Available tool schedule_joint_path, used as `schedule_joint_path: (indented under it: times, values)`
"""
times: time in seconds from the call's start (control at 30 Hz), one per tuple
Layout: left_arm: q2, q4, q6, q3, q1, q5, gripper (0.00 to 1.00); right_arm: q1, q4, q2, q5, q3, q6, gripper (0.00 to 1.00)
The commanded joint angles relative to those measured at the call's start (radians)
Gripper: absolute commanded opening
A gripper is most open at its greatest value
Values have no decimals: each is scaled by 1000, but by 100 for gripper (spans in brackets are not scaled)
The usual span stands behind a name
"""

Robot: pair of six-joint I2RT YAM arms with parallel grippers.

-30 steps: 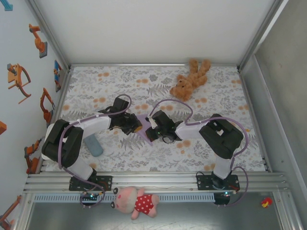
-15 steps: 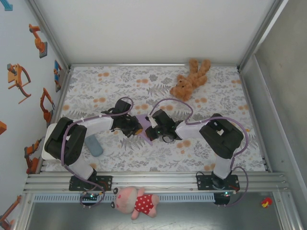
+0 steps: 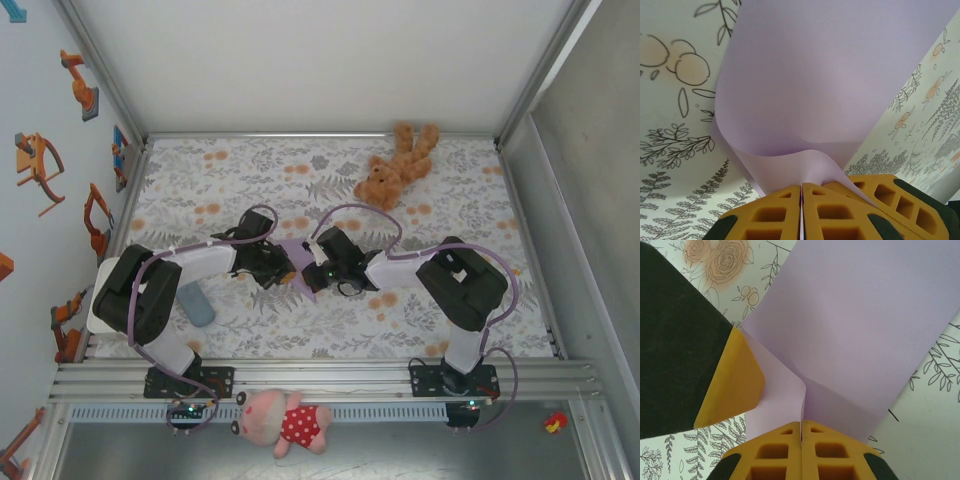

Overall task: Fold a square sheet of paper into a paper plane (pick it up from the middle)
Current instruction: Third fold the triangle at the center of the table.

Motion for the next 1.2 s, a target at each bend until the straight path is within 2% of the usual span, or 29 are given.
schedule_joint_path:
  times: [0.0, 1.17]
  values:
    - [8, -25, 6, -3, -5, -16, 8, -5, -10, 7, 0, 26, 7, 0]
    - [65, -18, 23, 12, -5, -14, 8, -7, -30, 16, 12, 41, 13, 0]
